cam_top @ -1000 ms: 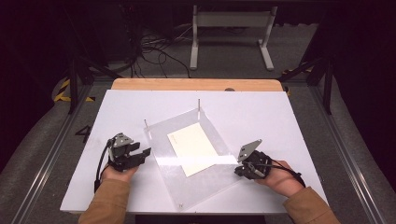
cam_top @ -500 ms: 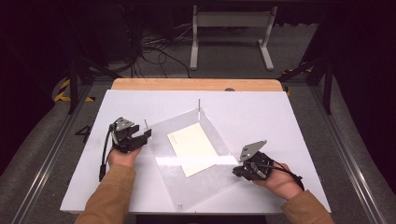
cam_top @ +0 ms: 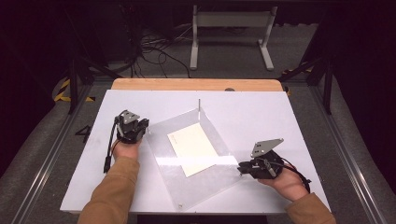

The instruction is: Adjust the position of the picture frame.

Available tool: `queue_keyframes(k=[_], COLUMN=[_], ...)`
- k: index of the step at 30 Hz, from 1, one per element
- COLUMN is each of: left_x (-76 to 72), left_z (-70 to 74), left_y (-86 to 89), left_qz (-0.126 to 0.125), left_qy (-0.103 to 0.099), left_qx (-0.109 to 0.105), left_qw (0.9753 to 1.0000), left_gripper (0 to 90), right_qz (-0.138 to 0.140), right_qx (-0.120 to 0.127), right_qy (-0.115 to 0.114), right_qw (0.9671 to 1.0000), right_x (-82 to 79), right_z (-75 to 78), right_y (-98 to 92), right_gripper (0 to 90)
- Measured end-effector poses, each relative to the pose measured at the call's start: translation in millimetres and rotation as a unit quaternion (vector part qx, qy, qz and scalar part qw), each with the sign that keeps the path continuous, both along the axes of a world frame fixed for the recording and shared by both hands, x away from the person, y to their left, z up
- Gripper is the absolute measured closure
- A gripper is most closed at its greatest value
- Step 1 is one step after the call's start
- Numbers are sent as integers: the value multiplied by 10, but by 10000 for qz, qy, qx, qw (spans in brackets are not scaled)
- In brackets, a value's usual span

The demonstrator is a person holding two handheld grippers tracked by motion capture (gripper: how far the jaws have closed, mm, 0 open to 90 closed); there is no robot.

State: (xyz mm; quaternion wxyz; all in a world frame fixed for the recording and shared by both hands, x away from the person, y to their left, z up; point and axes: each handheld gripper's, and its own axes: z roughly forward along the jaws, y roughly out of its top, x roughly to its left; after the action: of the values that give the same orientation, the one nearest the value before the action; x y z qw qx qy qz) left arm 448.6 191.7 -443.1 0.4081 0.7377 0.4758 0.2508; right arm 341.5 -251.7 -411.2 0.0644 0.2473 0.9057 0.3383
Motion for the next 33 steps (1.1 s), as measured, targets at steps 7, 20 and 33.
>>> queue_keyframes(k=[7,20,33], left_x=[139,318,372], left_z=[78,4,290], left_y=[-136,-437,-775], left_qz=[-16,-358,-743], left_qy=[-175,-493,-181], left_qx=[124,-97,327], left_qw=[9998,9981,9965], left_gripper=[849,849,849], right_qz=[-160,-428,-498], right_qx=[99,167,224], right_qy=[-17,21,11], right_qw=[9998,9989,9985], right_x=[-40,-166,-186], right_z=[27,-1,8], right_y=[-124,-316,-351], right_gripper=[774,773,769])
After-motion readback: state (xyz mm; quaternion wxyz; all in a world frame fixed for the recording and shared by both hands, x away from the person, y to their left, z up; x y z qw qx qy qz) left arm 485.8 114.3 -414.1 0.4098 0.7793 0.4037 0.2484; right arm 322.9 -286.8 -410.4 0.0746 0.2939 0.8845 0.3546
